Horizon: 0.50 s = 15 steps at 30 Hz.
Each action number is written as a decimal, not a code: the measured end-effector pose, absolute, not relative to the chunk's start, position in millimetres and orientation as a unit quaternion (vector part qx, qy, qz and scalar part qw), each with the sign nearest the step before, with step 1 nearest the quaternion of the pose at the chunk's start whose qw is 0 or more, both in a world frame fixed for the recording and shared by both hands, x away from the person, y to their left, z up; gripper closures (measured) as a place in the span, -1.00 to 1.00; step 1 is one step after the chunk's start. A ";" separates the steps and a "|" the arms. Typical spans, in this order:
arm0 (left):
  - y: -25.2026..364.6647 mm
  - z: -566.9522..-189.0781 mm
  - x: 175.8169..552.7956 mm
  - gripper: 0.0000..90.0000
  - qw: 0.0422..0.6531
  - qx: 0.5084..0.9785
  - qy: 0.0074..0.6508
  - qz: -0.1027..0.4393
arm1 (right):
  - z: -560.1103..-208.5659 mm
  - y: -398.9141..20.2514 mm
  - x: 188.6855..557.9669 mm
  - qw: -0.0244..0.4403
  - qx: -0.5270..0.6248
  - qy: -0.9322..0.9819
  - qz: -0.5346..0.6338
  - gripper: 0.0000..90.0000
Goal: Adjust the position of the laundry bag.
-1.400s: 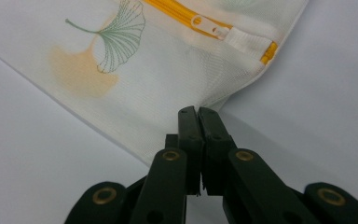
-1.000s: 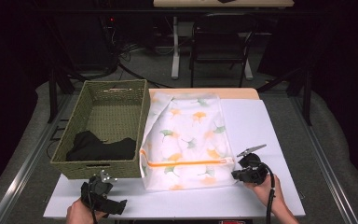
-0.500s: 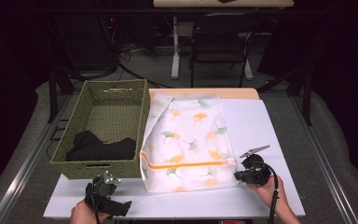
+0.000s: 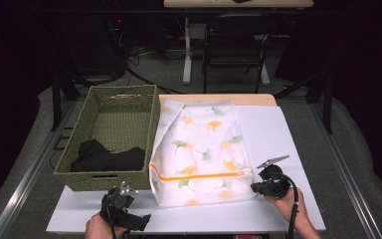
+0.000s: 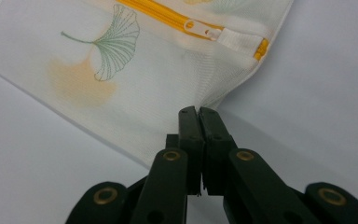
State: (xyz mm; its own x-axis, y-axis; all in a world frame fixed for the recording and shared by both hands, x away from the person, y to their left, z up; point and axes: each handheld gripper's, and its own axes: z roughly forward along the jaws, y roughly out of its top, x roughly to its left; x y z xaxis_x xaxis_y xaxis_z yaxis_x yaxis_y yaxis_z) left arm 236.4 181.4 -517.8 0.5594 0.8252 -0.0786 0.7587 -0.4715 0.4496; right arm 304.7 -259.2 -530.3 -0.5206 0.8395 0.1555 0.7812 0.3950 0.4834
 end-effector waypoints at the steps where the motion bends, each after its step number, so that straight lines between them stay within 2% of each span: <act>1: 179.3 -517.5 236.7 -1.00 0.224 0.854 0.464 0.074 | -530.1 -259.4 304.3 0.057 0.487 0.833 0.257 0.98; 15: 152.7 -509.8 242.3 -1.00 0.234 0.852 0.459 0.090 | -528.7 -262.1 301.0 0.062 0.489 0.831 0.258 0.98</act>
State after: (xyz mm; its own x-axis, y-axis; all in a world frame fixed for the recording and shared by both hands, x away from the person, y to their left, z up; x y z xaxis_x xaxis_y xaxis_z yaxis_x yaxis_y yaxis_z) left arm 242.3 152.7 -509.8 0.5620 0.8248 -0.0624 0.7409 -0.4684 0.4812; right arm 301.0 -262.1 -528.7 -0.5145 0.8445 0.1490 0.7802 0.3889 0.4900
